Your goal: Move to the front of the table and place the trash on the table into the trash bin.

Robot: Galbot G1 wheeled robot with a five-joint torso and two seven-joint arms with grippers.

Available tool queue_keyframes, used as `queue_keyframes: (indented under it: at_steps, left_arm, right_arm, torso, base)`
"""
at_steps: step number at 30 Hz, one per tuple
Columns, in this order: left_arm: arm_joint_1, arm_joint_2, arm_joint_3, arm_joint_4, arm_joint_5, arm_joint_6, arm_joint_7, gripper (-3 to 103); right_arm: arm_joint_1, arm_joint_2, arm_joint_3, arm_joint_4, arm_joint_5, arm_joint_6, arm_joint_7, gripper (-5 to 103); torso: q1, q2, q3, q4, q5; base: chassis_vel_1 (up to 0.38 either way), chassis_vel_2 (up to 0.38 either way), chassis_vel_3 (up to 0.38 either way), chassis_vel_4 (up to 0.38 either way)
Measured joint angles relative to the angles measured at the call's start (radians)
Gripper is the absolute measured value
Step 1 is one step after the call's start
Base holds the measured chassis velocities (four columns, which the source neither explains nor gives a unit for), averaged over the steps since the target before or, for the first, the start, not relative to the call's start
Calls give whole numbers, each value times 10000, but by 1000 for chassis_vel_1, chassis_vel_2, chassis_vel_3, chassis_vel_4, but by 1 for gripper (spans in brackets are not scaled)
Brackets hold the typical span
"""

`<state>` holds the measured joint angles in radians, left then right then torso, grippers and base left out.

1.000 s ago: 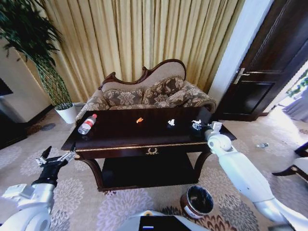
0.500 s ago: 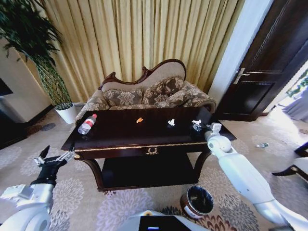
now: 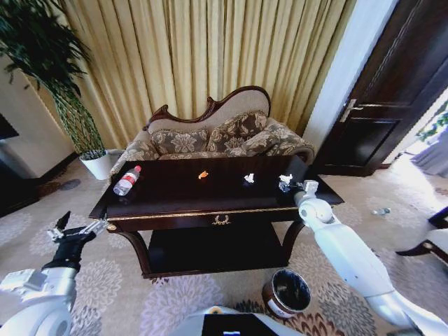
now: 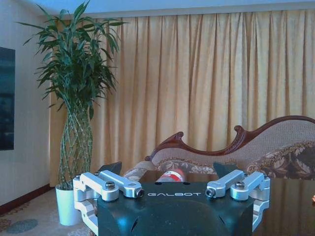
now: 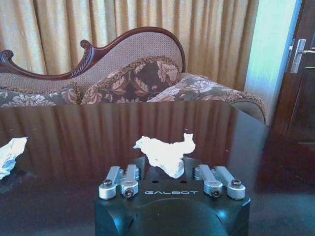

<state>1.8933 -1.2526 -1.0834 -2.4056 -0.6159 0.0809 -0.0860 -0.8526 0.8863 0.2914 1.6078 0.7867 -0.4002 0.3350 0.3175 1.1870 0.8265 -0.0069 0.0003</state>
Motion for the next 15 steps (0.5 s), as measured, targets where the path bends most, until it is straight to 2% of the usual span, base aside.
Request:
queue_keyframes:
  at_steps: [1,5,10,12,15]
  left_arm:
    - [0,0,0,0,0,0,0,100]
    - [1,-3,39,-20,10,-3,4,100]
    - [3,-4,44,-30,10,-3,7,100]
    - [0,-7,67,-32,17,-3,12,100]
    - [-1,-19,84,-38,29,-3,17,100]
  right_arm:
    - [0,0,0,0,0,0,0,46]
    - [-100,-4,73,-18,-77,145,-4,24]
    - [-164,-19,117,-12,-89,188,-25,14]
    - [-220,-22,146,43,-93,213,-29,3]
    - [-279,-22,170,113,-96,233,-29,1]
  torso:
    - [0,0,0,0,0]
    - [0,0,0,0,1]
    - [0,0,0,0,0]
    - [0,0,0,0,0]
    - [0,0,0,1,0]
  base:
    - [0,0,0,0]
    - [0,0,0,0]
    - [0,0,0,0]
    - [0,0,0,0]
    - [0,0,0,0]
